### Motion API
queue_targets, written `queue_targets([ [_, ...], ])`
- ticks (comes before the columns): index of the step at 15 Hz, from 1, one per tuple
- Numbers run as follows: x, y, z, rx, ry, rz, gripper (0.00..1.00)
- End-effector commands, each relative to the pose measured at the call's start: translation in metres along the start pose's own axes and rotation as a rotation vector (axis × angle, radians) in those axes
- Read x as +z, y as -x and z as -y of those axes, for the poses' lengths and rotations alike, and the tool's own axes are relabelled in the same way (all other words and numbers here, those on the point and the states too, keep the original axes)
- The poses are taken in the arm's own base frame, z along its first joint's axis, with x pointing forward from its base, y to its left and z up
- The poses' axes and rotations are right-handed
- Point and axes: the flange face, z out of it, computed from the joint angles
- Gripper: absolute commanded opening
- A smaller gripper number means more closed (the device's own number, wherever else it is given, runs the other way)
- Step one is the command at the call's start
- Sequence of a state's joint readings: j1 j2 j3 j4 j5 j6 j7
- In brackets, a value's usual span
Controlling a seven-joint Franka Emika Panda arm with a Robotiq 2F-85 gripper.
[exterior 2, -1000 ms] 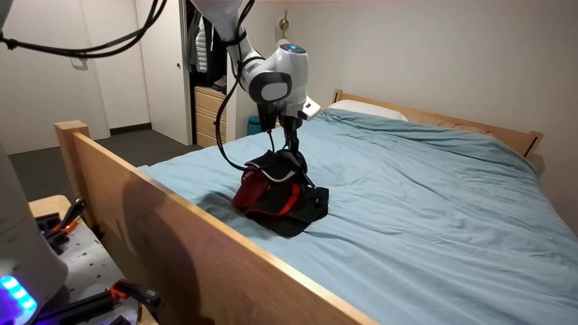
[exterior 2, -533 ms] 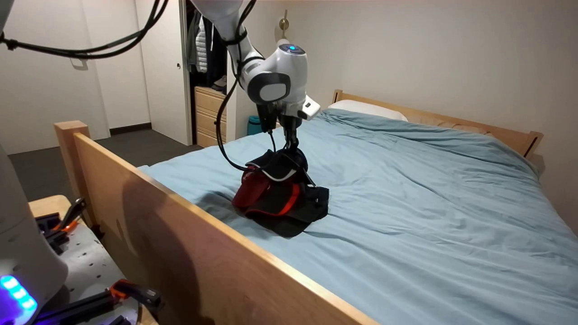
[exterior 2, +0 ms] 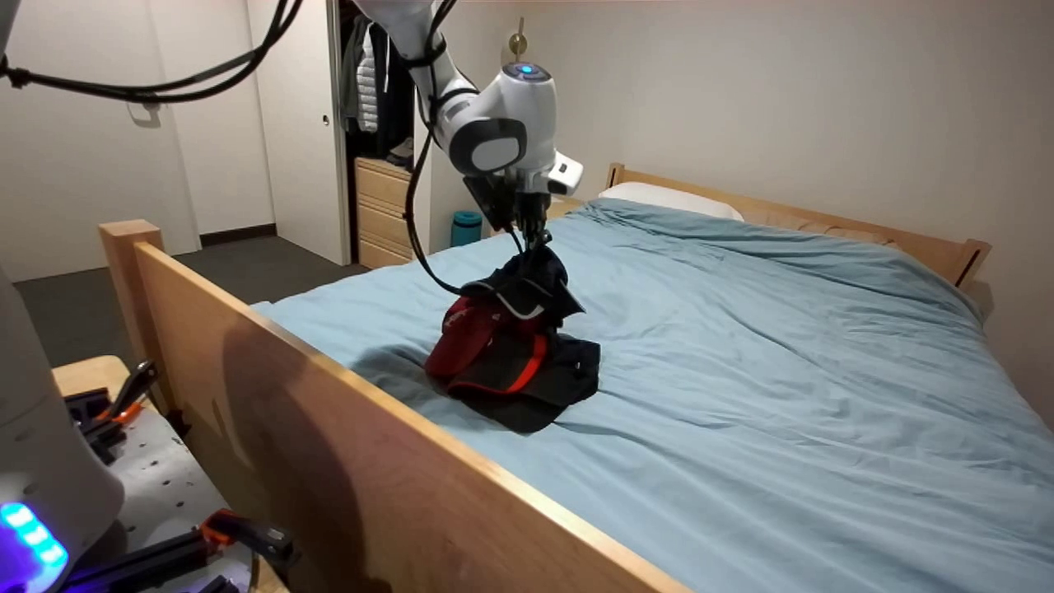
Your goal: Remove the dark blue and white cap from the pile of hats on the bed
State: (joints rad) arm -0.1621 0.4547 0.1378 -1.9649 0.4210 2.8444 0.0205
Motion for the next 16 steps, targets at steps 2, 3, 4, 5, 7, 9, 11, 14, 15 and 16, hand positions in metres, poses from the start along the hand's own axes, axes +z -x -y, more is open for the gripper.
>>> queue_targets([
  [2,-0.023,-0.019,0.057,-0.231,-0.094,0.003,0.03],
  [3,-0.025,-0.018,0.074,-0.273,-0.121,0.023,0.02],
  [4,-0.028,-0.012,0.092,-0.316,-0.136,0.052,0.02],
  [5,-0.031,-0.006,0.107,-0.357,-0.161,0.080,0.02],
  [7,-0.034,0.012,0.134,-0.441,-0.208,0.142,0.03],
  [9,-0.035,0.029,0.148,-0.524,-0.242,0.210,0.03],
  [11,-0.026,0.025,0.150,-0.464,-0.209,0.179,0.03],
  [14,-0.024,0.025,0.146,-0.462,-0.198,0.179,0.03],
  [15,-0.018,0.032,0.150,-0.481,-0.261,0.235,0.03],
  [16,-0.013,0.043,0.152,-0.493,-0.292,0.278,0.03],
])
